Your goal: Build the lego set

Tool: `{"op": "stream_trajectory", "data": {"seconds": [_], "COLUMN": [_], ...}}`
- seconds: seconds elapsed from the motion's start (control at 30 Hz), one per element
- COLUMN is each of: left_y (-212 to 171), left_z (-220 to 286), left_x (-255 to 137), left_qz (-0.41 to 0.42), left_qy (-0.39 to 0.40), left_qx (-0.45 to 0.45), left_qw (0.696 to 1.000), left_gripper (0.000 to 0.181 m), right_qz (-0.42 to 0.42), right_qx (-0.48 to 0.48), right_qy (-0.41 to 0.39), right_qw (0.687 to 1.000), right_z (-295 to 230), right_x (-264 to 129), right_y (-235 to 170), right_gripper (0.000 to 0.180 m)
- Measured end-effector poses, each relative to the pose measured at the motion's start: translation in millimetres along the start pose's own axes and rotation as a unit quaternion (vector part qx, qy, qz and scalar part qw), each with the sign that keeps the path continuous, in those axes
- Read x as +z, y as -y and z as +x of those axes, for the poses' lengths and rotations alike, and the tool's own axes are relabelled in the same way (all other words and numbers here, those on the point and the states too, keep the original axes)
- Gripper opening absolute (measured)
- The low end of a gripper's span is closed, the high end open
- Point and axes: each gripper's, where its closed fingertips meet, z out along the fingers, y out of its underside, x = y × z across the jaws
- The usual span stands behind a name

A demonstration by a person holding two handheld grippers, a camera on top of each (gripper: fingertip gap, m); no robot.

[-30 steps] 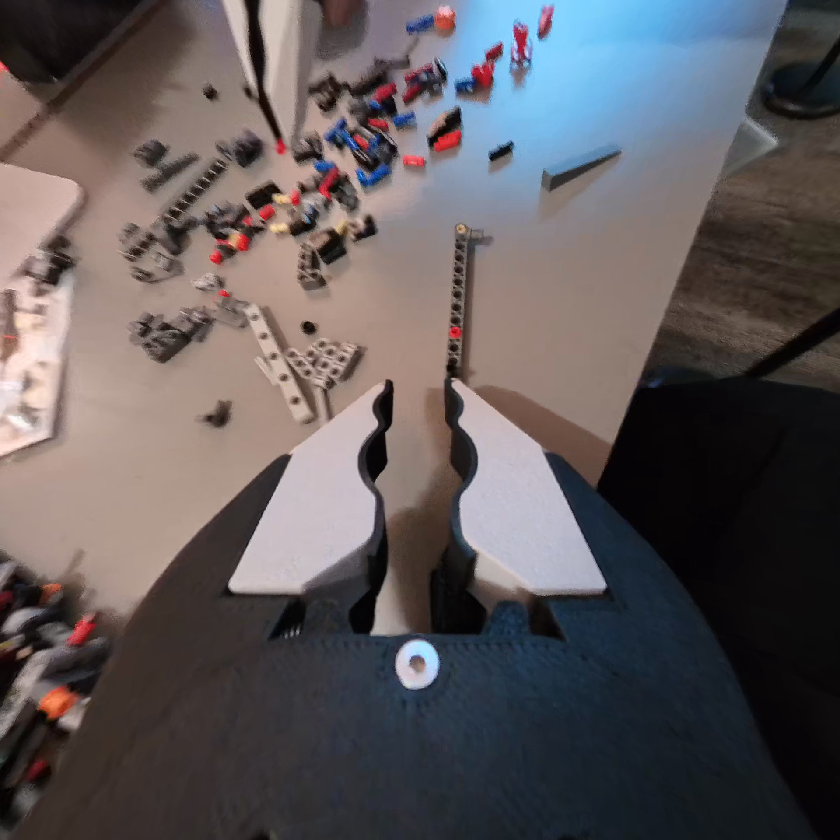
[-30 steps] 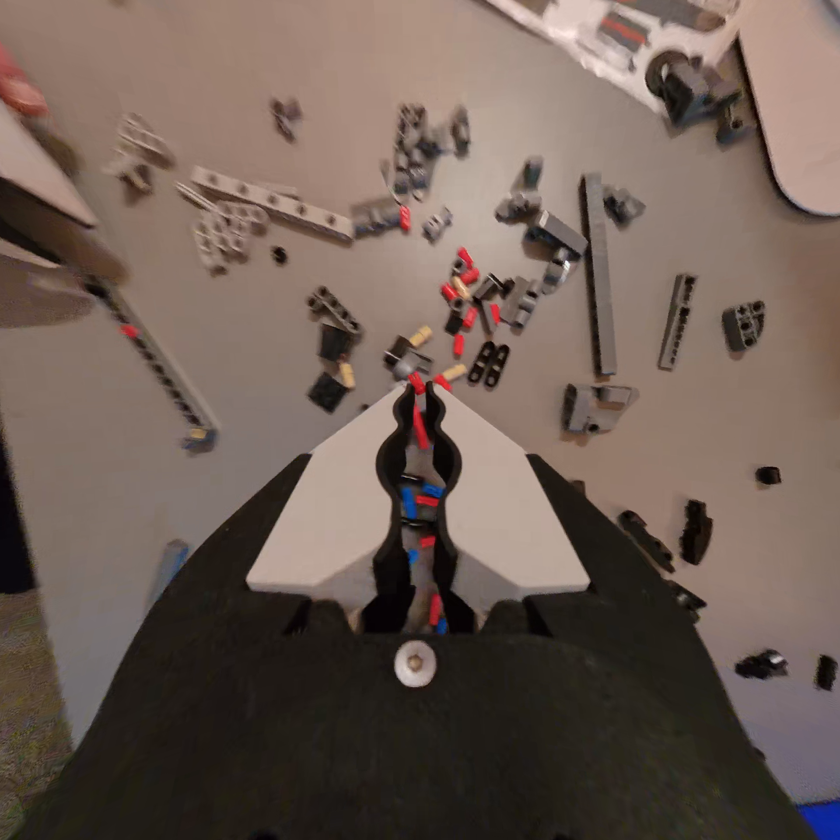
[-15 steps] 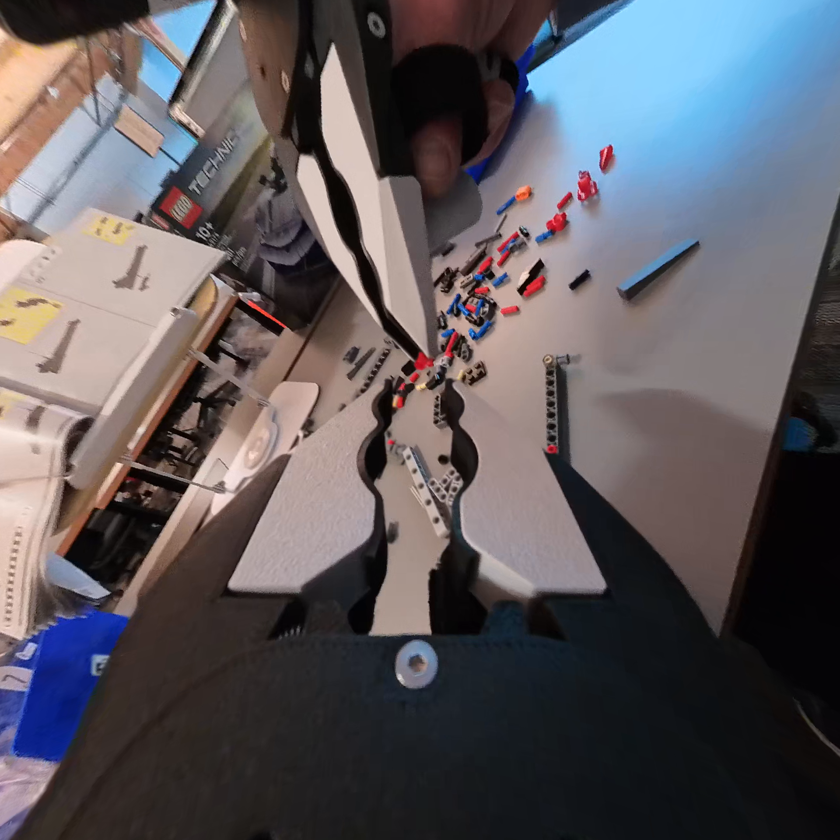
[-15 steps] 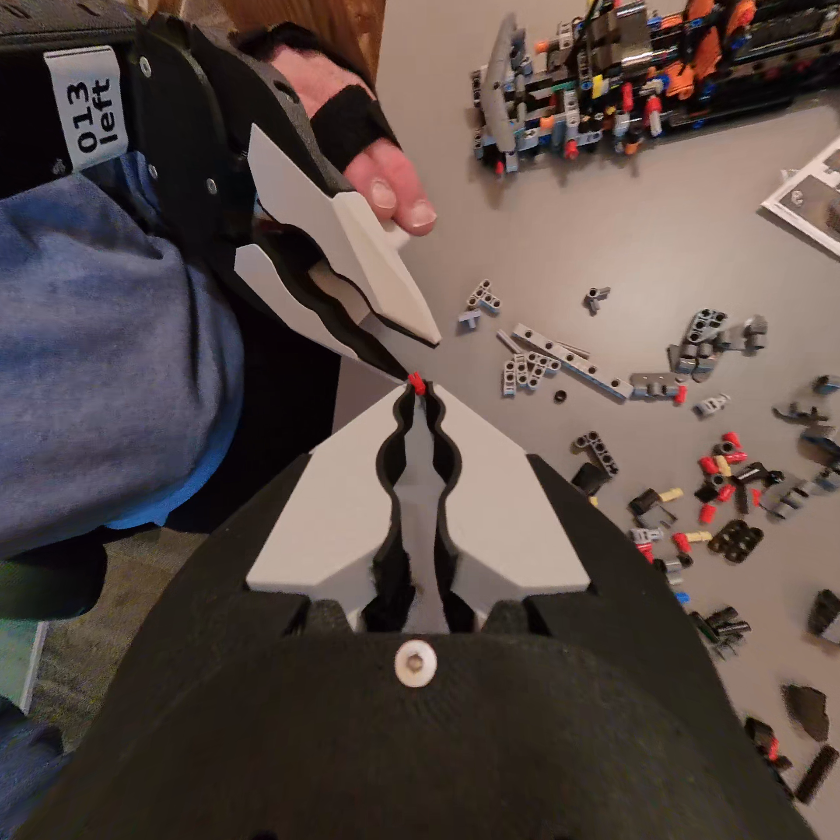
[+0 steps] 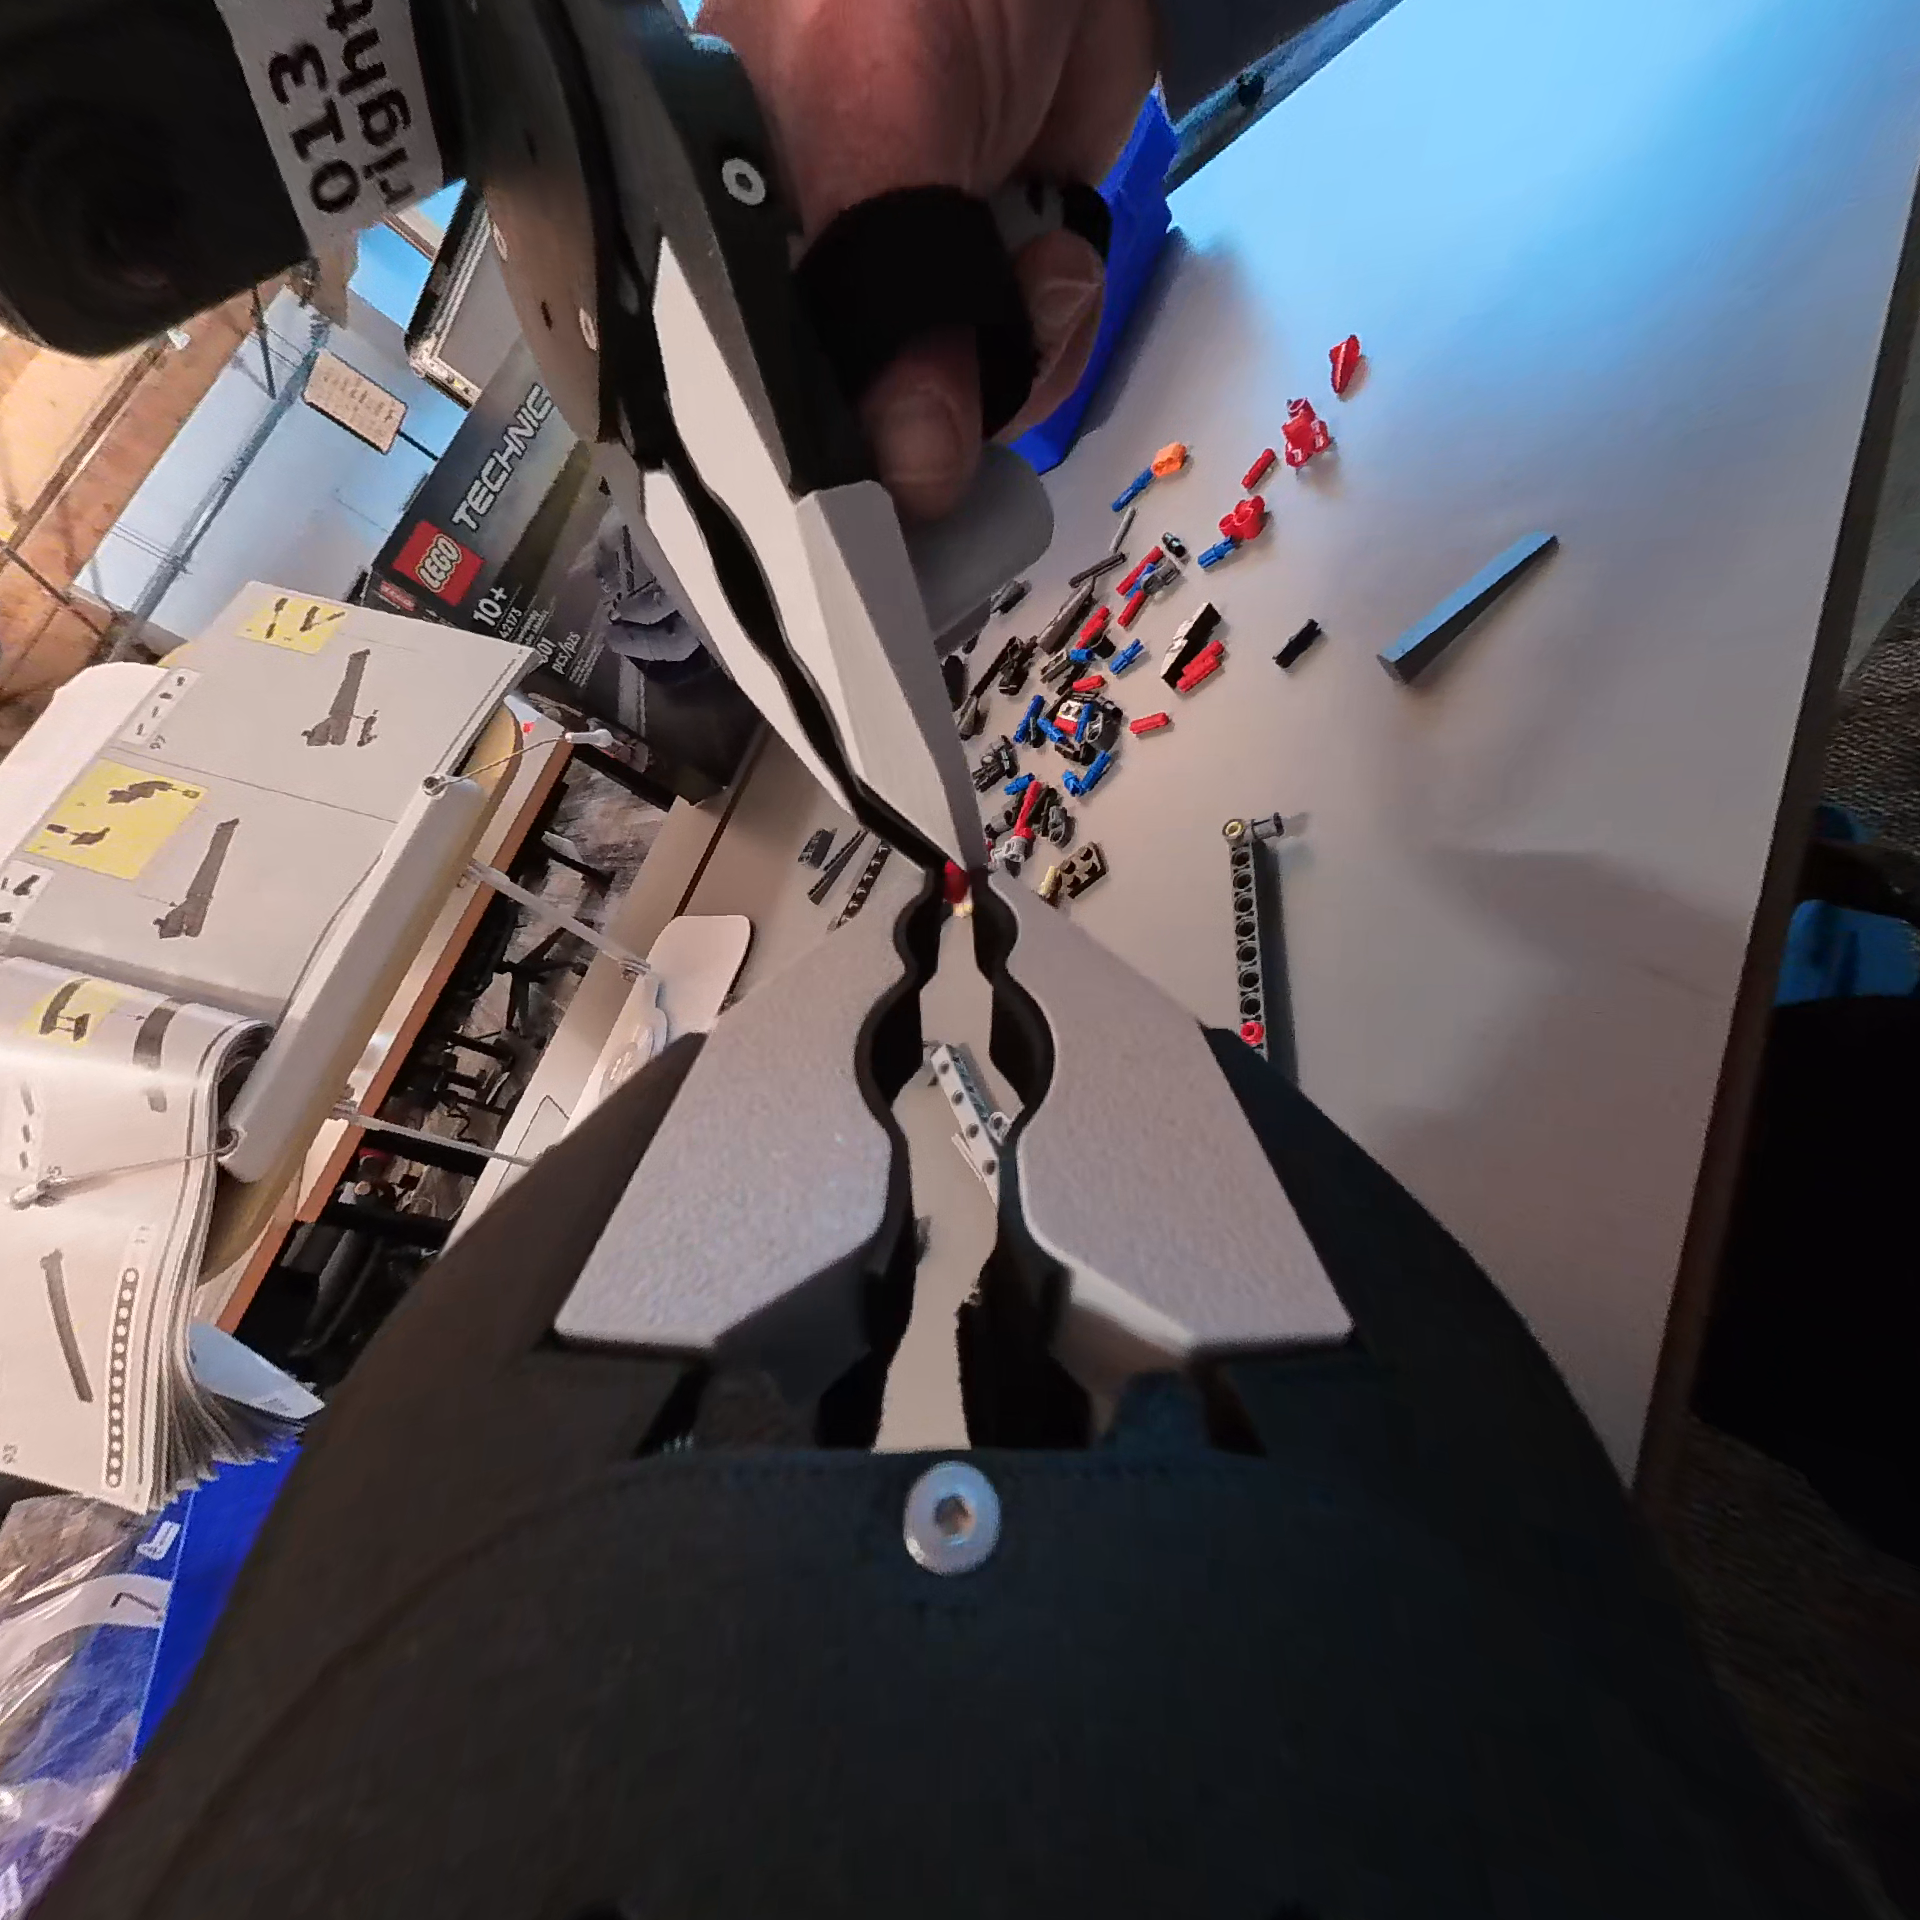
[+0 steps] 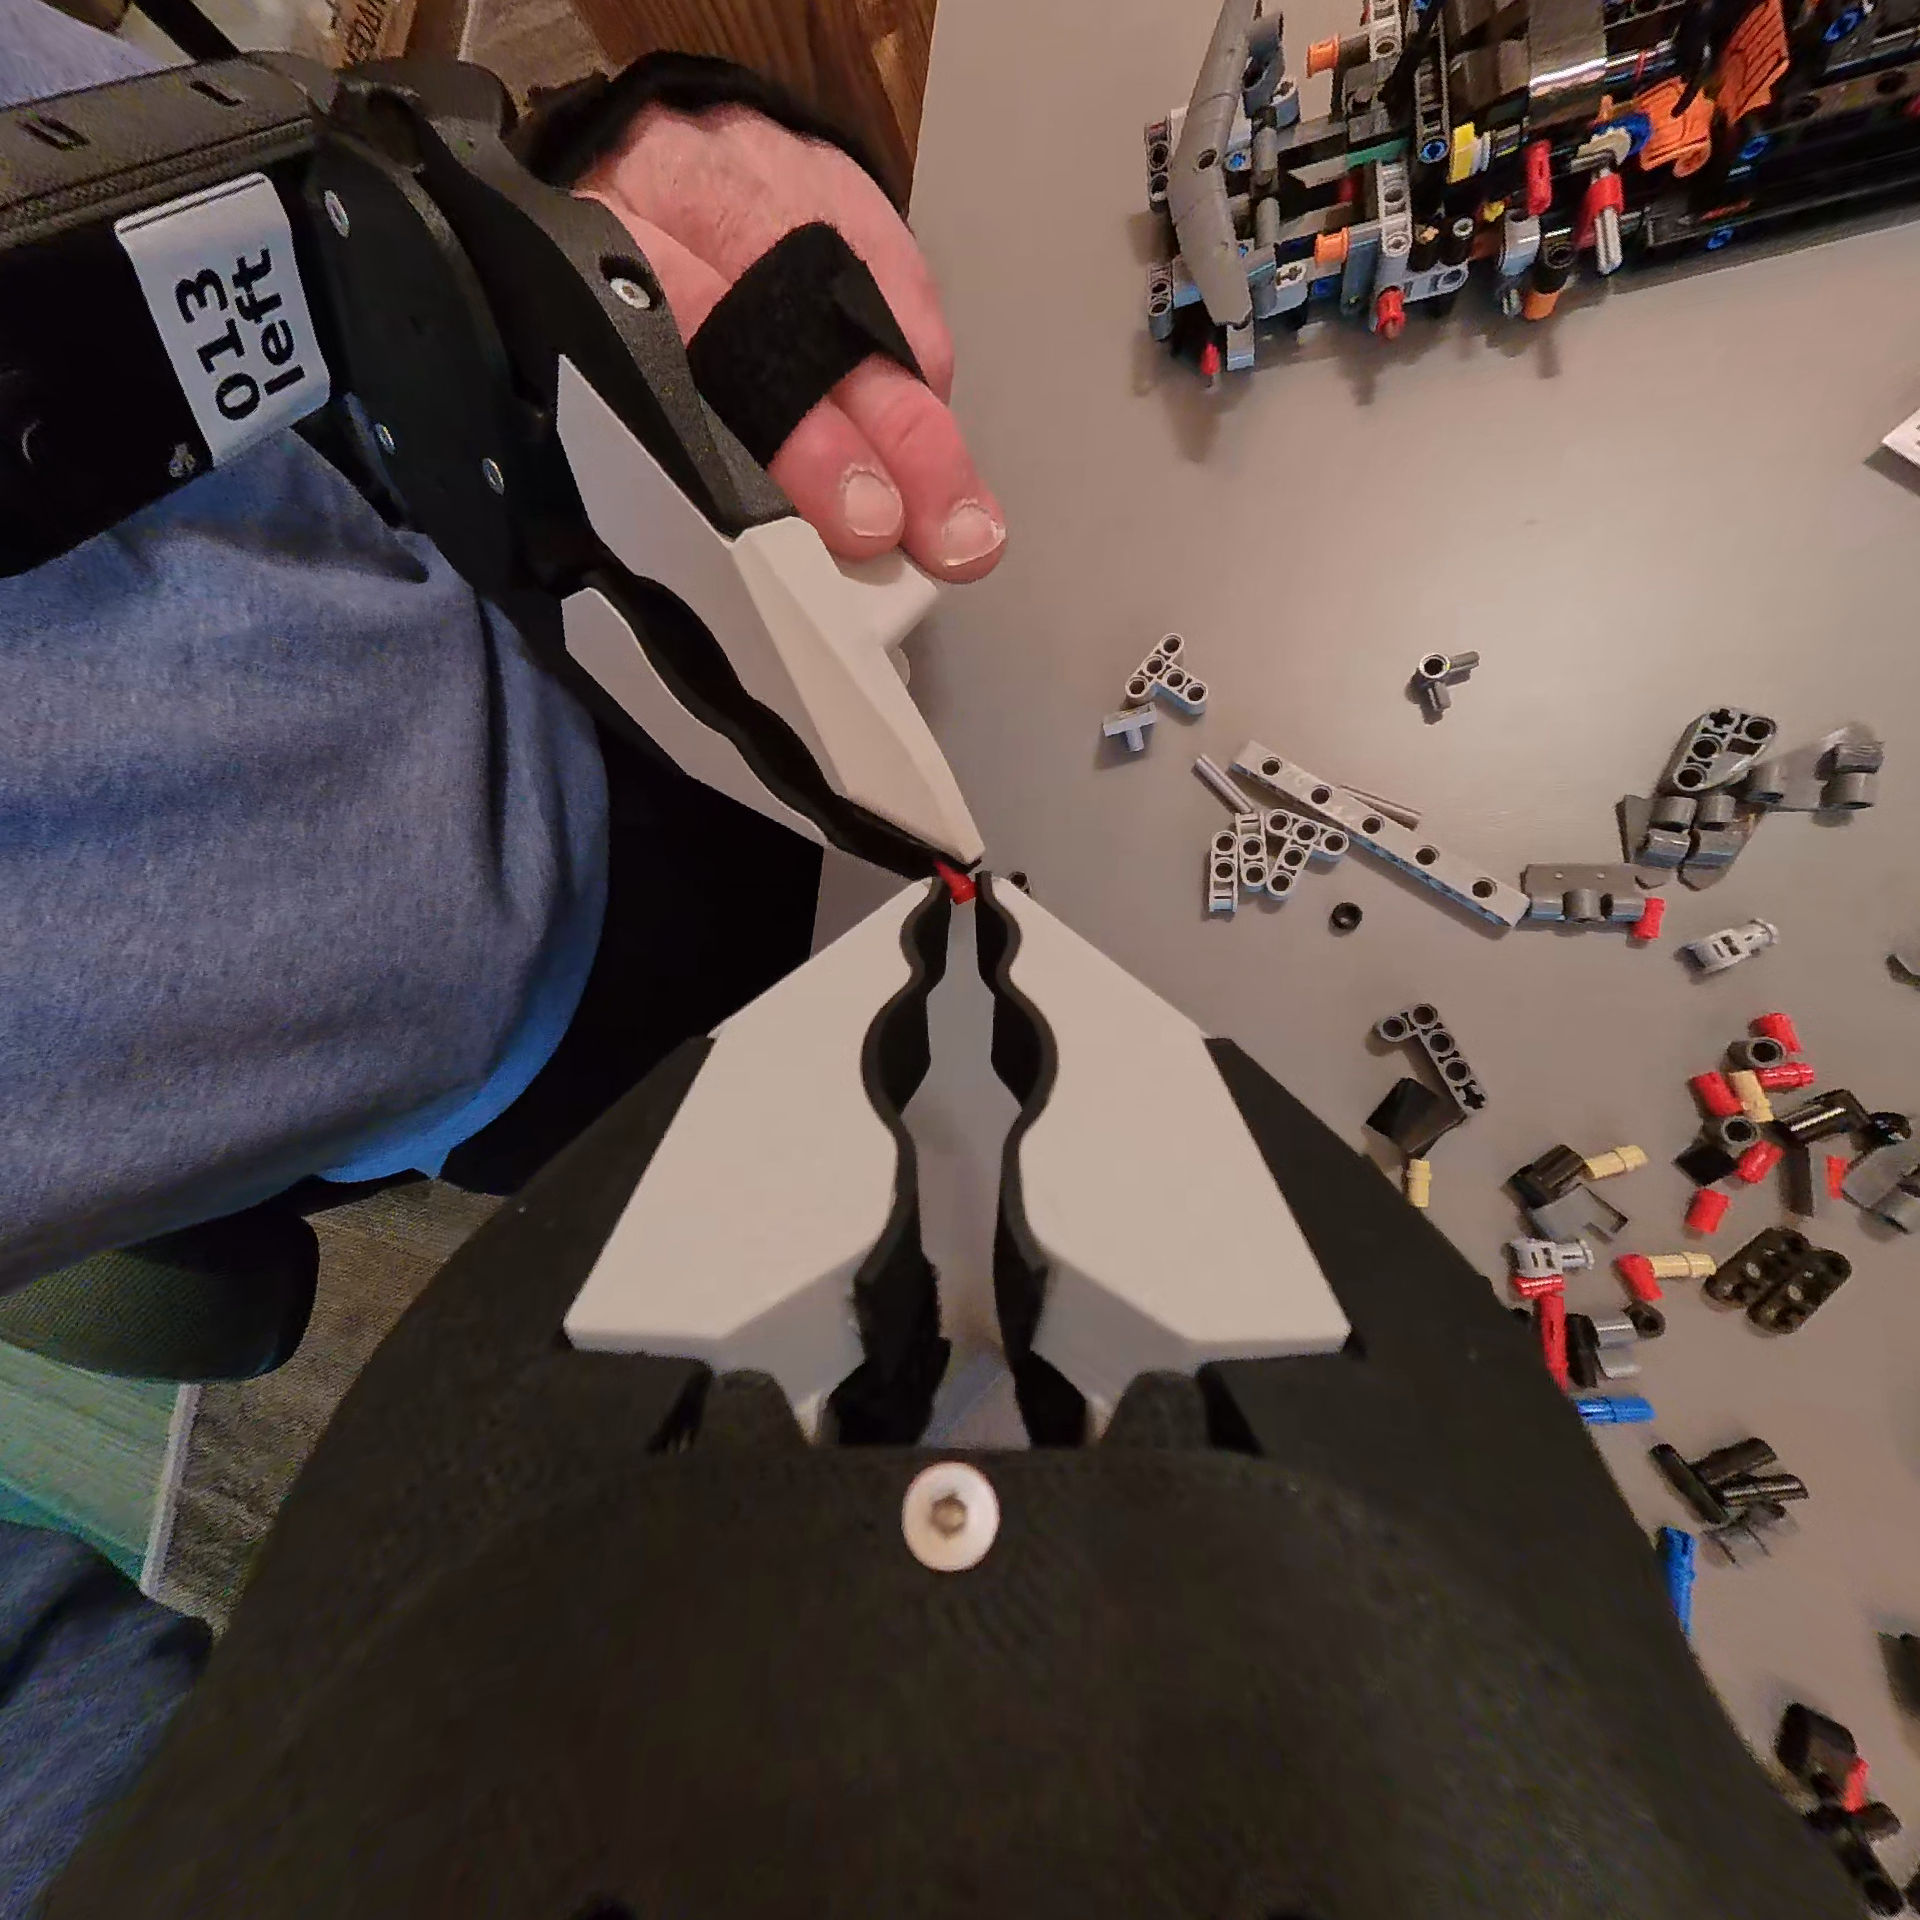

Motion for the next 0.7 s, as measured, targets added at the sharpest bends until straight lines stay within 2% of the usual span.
{"op": "stream_trajectory", "data": {"seconds": [0.23, 0.3, 0.37, 0.43, 0.57, 0.7], "left_y": [3, 6, 12, 18, 34, 46], "left_z": [-4, -11, -19, -27, -40, -49], "left_x": [-2, -5, -9, -14, -24, -34], "left_qz": [0.015, 0.028, 0.056, 0.084, 0.163, 0.229], "left_qy": [0.008, 0.021, 0.024, 0.023, -0.023, -0.087], "left_qx": [-0.015, -0.036, -0.072, -0.108, -0.237, -0.334], "left_qw": [1.0, 0.999, 0.996, 0.99, 0.957, 0.91], "left_gripper": [0.002, 0.002, 0.002, 0.002, 0.002, 0.002], "right_qz": [0.03, 0.058, 0.097, 0.137, 0.204, 0.203], "right_qx": [0.014, 0.02, 0.023, 0.011, -0.052, -0.115], "right_qy": [0.015, 0.016, 0.012, 0.004, -0.04, -0.093], "right_qw": [0.999, 0.998, 0.995, 0.99, 0.977, 0.968], "right_z": [-2, -2, -1, -4, -14, -24], "right_x": [-3, -8, -15, -25, -42, -44], "right_y": [5, 12, 21, 30, 46, 48], "right_gripper": [0.002, 0.002, 0.01, 0.009, 0.005, 0.007]}}
